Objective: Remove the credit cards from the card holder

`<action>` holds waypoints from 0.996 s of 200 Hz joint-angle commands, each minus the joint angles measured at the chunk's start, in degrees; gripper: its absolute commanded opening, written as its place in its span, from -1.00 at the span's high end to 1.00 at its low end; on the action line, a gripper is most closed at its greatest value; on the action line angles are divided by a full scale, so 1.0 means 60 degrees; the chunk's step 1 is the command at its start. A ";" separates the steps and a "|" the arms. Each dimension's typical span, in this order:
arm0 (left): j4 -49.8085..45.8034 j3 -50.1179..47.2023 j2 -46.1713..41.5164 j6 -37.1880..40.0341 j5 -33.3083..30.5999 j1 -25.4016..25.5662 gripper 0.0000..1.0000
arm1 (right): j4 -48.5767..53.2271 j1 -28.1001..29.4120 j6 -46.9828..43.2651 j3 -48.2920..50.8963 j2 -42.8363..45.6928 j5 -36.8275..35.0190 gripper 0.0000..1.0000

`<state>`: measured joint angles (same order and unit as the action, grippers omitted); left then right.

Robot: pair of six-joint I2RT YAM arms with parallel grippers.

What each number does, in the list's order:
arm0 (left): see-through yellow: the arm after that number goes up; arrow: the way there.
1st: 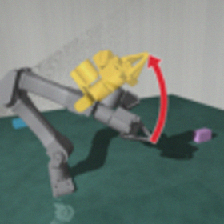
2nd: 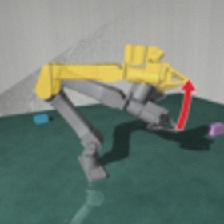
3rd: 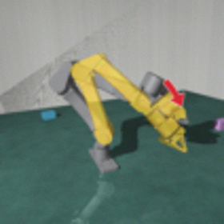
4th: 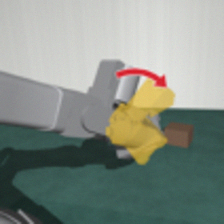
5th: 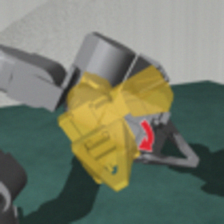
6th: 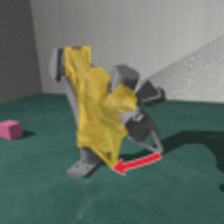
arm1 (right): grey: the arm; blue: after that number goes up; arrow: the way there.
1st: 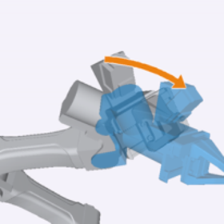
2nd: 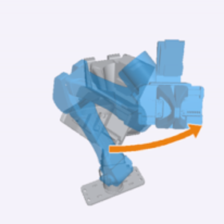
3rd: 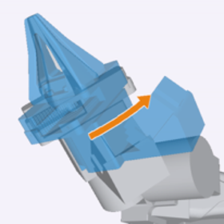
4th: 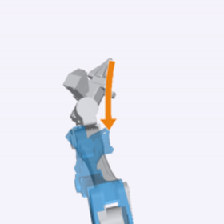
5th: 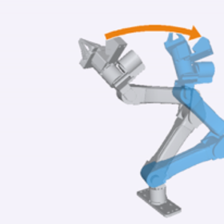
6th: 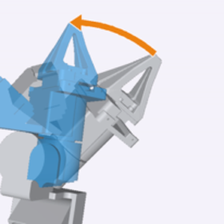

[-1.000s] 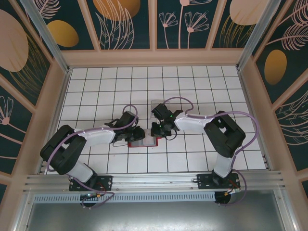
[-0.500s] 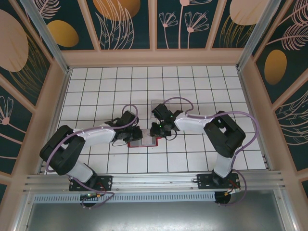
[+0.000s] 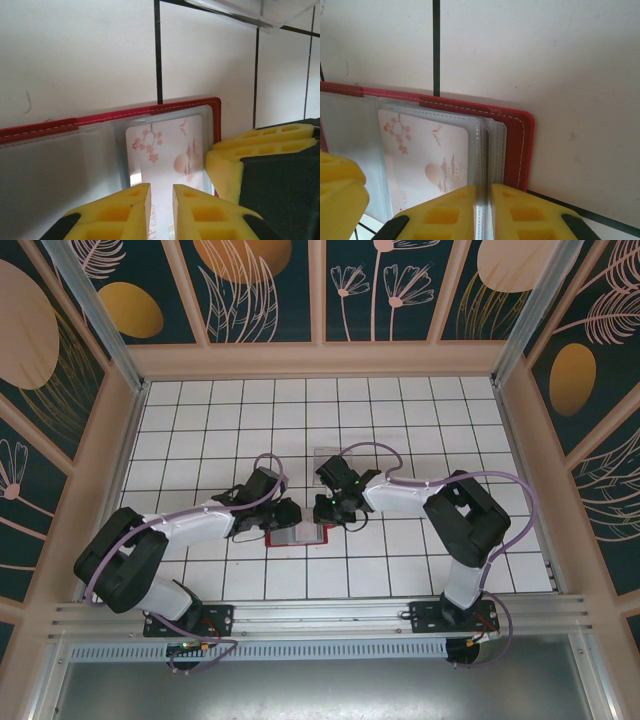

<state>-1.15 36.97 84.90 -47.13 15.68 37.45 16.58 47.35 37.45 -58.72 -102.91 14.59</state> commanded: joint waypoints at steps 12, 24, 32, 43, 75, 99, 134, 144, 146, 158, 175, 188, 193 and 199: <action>0.1058 -0.0616 0.0215 -0.0172 0.0871 -0.0308 0.59 | 0.0241 0.0004 -0.0069 0.0243 -0.0212 -0.0117 0.69; 0.1132 -0.0681 0.0316 -0.0157 0.0954 -0.0349 0.59 | 0.0240 0.0003 -0.0060 0.0224 -0.0212 -0.0117 0.69; 0.1229 -0.0718 0.0387 -0.0137 0.1061 -0.0340 0.59 | 0.0240 0.0003 -0.0047 0.0217 -0.0218 -0.0117 0.69; 0.1358 -0.0742 0.0474 -0.0138 0.1168 -0.0355 0.59 | 0.0240 0.0003 -0.0046 0.0234 -0.0208 -0.0103 0.70; 0.1306 -0.0757 0.0670 -0.0100 0.1129 -0.0367 0.60 | 0.0277 0.0003 -0.0047 0.0236 -0.0219 -0.0117 0.70; 0.1272 -0.0792 0.0733 -0.0068 0.1122 -0.0367 0.61 | 0.0292 0.0003 -0.0046 0.0208 -0.0216 -0.0117 0.70; 0.1174 -0.0828 0.0596 -0.0095 0.0940 -0.0368 0.73 | 0.0299 0.0003 -0.0031 0.0202 -0.0219 -0.0117 0.70; 0.1123 -0.0816 0.0507 -0.0087 0.0867 -0.0359 0.77 | 0.0284 0.0003 -0.0031 0.0197 -0.0227 -0.0128 0.71; 0.1105 -0.0815 0.0493 -0.0088 0.0853 -0.0355 0.77 | 0.0284 0.0003 -0.0031 0.0204 -0.0222 -0.0131 0.70; 0.1007 -0.0814 0.0350 -0.0077 0.0764 -0.0371 0.81 | 0.0287 0.0003 -0.0017 0.0209 -0.0224 -0.0132 0.69; 0.0832 -0.0804 0.0154 -0.0029 0.0647 -0.0382 0.85 | 0.0286 0.0011 0.0013 0.0242 -0.0204 -0.0173 0.62; 0.0672 -0.0801 0.0039 0.0029 0.0582 -0.0381 0.87 | 0.0298 0.0003 0.0028 0.0257 -0.0189 -0.0205 0.59; 0.0635 -0.0815 -0.0005 0.0030 0.0566 -0.0381 0.87 | 0.0298 0.0003 0.0041 0.0264 -0.0183 -0.0219 0.59; 0.0598 -0.0829 -0.0047 0.0042 0.0556 -0.0392 0.88 | 0.0298 0.0003 0.0037 0.0279 -0.0188 -0.0234 0.58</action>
<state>4.91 32.77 86.41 -47.64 20.56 35.44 16.47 47.35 37.52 -58.72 -102.91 14.61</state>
